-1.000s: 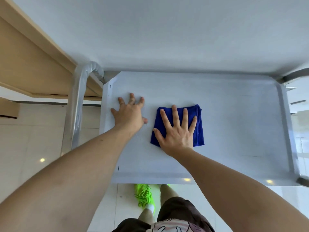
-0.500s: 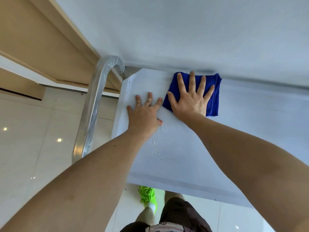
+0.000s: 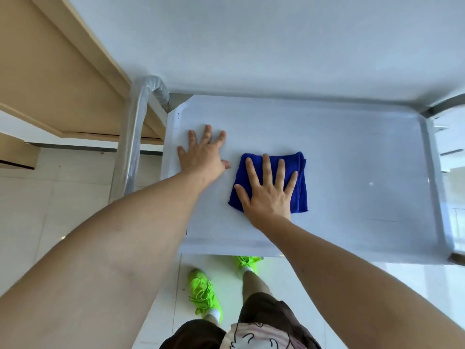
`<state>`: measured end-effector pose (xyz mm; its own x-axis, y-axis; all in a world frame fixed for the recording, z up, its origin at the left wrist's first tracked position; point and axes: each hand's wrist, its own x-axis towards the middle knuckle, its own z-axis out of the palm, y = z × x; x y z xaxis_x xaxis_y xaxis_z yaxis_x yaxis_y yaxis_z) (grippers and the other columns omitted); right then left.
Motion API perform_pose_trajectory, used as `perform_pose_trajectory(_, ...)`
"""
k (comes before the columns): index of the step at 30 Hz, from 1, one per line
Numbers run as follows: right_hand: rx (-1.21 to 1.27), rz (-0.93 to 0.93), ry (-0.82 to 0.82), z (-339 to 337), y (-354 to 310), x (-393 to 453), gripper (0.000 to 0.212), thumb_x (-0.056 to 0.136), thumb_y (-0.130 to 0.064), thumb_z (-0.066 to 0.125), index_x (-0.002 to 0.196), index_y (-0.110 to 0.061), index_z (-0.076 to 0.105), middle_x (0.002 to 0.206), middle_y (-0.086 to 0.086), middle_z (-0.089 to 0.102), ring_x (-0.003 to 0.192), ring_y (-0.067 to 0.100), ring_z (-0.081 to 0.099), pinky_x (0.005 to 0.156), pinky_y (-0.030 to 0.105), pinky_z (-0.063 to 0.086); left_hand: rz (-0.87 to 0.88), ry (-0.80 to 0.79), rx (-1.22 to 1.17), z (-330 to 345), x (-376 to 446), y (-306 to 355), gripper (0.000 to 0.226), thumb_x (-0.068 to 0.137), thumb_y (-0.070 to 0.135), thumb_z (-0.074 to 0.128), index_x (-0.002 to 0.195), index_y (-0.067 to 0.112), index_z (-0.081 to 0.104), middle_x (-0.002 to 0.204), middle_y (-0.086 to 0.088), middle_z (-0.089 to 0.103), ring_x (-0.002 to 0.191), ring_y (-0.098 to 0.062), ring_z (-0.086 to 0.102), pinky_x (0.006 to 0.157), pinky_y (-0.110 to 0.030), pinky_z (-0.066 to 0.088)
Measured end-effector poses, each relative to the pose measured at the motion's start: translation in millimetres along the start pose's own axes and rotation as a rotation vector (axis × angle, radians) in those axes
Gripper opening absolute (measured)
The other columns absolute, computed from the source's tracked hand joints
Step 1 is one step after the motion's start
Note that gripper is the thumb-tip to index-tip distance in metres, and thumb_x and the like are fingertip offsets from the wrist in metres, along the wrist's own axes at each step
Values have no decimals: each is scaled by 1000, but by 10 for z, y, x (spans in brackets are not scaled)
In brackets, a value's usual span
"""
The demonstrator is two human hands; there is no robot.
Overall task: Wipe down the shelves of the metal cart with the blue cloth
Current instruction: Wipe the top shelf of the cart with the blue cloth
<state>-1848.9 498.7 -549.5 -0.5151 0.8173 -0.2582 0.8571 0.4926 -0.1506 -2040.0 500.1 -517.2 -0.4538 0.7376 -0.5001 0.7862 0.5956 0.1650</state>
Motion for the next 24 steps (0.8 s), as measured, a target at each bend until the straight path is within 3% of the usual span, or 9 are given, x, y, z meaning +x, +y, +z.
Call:
perform_pose_trajectory(8,23,51,-93,299,-512,-1157,72,97,-70,9,158,-38,-11,170,6,-5,152,42,-13,114,68,-16,5,-6,39,-51,-82,-27,79,93,51,55,154,40,7,166,5,-5,151,-36,-1,114,-62,21)
perform_pose_trajectory(14,43,-38,-120,337,-906,-1382,66,100,-63,11,159,-37,-1,170,6,1,151,45,-9,114,71,-12,37,185,58,127,-413,-301,60,98,49,45,150,25,29,162,-8,21,145,-33,23,108,-52,34)
perform_pose_trajectory(20,14,-139,-99,346,-898,-1117,65,100,-68,14,159,-43,4,169,2,9,152,46,-3,114,73,-8,-77,98,-66,309,-796,-784,65,99,49,41,155,37,10,166,5,-4,152,-29,-4,111,-60,30)
perform_pose_trajectory(22,-11,-185,-90,349,-884,-990,66,99,-70,15,159,-43,4,169,2,11,152,45,-2,114,73,-7,-100,53,-181,342,-862,-862,68,98,44,47,154,40,9,165,13,-10,152,-31,-2,111,-57,35)
perform_pose_trajectory(24,-24,-208,-78,349,-891,-846,67,98,-70,16,158,-44,3,169,2,11,152,45,-1,114,73,-8,-113,21,-264,338,-890,-890,73,97,33,53,154,42,9,163,17,-13,149,-35,15,107,-49,41)
